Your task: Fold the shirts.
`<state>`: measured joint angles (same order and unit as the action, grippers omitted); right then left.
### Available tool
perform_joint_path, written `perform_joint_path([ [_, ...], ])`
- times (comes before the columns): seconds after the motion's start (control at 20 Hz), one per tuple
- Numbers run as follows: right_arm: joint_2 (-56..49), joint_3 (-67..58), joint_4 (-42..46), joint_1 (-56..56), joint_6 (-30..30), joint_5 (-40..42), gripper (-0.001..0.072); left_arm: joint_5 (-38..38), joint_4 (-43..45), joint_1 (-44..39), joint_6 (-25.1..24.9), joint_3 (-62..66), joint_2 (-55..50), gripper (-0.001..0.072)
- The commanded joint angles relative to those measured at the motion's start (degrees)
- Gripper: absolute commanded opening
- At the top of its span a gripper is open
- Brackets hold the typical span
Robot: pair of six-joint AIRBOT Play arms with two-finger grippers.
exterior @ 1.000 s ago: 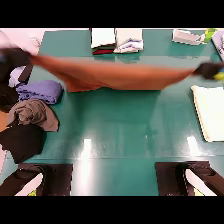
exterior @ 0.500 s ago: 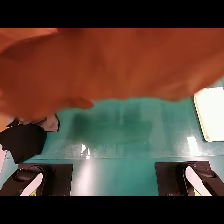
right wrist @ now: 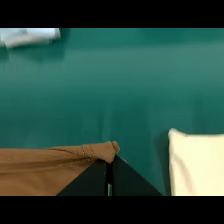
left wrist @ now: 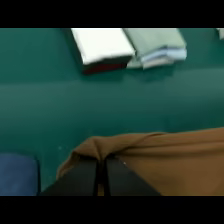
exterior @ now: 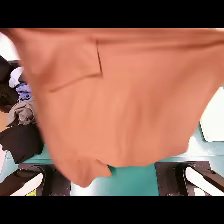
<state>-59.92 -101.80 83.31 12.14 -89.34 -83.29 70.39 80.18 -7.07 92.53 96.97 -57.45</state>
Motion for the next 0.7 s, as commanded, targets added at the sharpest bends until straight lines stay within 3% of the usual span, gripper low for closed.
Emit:
perform_joint_path([
  [0.0, -8.3, 11.3, 0.9, -3.2, 0.6, 3.7, 0.0017, -3.3, -0.2, 0.0, -0.6, -12.2, -10.8, 0.0032],
  [0.2, -20.6, 16.4, 0.7, -5.0, 0.6, 9.5, 0.0017, -14.6, -0.3, 0.0, -5.4, -15.8, -24.7, 0.0032],
  [0.4, -29.4, 10.3, -1.4, -5.2, 0.5, 11.7, 0.0017, -21.9, -0.2, 0.0, -6.1, -15.8, -29.9, 0.0032],
  [0.5, -31.2, 5.7, -2.4, -5.2, 0.5, 10.4, 0.0017, -20.2, 0.1, 0.4, -6.1, -14.4, -29.9, 0.0032],
  [0.65, -31.1, 4.2, -2.1, -5.0, 0.6, 7.4, 0.0017, -11.9, 0.7, 1.6, -6.1, -12.2, -29.9, 0.0032],
])
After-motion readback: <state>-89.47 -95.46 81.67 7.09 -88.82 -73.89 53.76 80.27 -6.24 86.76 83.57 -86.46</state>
